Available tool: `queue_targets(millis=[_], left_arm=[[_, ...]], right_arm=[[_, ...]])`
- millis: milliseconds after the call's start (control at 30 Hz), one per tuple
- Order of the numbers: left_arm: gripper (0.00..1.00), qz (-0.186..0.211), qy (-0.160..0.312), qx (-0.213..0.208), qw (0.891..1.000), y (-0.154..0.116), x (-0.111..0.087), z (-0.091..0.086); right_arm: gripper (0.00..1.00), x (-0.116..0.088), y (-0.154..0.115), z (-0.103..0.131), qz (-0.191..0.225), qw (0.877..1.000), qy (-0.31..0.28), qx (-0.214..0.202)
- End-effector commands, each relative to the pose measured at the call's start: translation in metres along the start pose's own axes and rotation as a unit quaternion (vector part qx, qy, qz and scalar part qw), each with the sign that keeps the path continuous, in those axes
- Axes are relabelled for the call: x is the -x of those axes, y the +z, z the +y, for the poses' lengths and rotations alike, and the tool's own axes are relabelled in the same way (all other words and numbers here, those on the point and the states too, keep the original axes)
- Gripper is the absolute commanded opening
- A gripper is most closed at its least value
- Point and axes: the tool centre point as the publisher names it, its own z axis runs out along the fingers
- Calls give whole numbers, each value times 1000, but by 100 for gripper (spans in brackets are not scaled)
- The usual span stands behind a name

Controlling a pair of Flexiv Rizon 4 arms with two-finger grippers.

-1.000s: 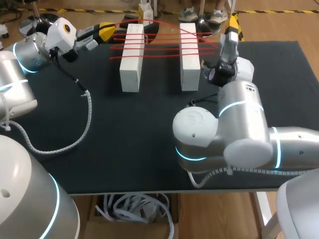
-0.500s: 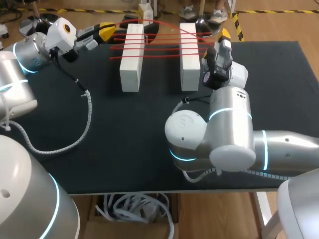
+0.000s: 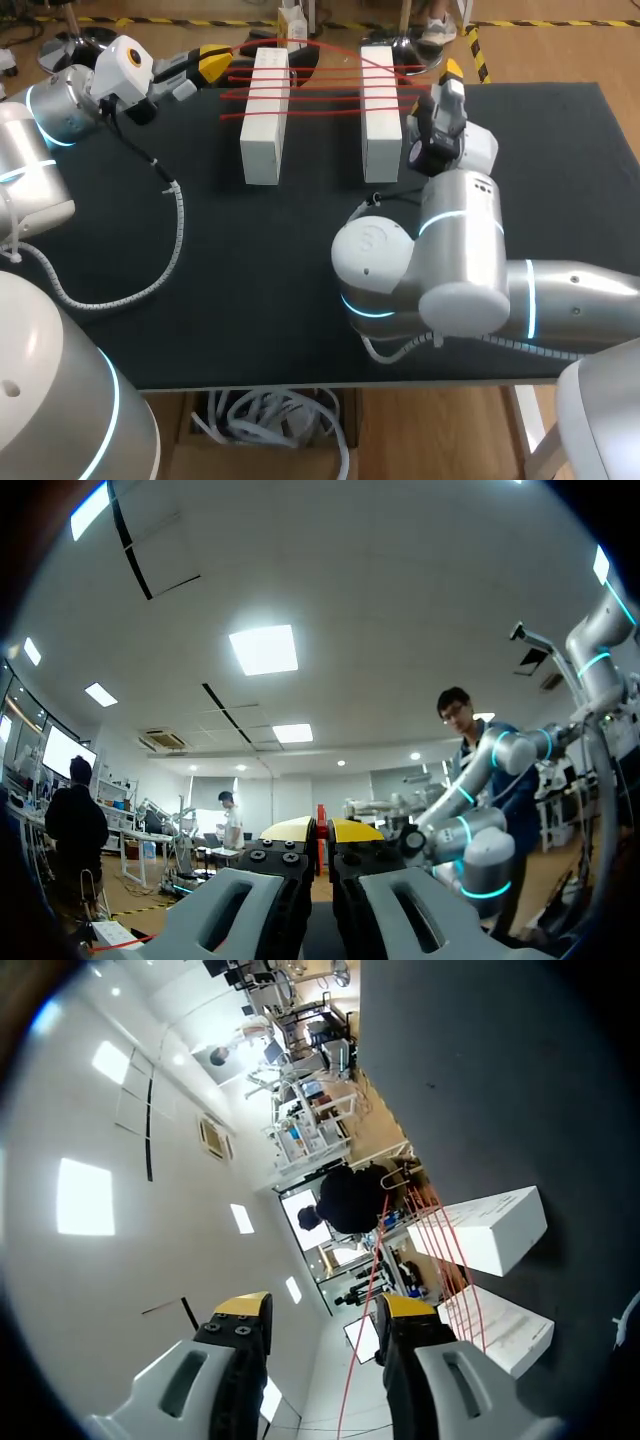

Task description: Grab the tape and strap the tape.

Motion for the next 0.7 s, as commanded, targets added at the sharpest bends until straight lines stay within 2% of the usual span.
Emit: queue_targets(millis=[33,400,700], left_arm=[[0,0,1,-1,1000,0,0,1],[0,0,1,-1,1000,0,0,1],[0,0,1,-1,1000,0,0,1]], right_arm=[[45,1,3,0,-4,1000,-1,0],[45,1,5,1,-2,1000,0,0],[40,-4,4,0,7,1000,2,0]])
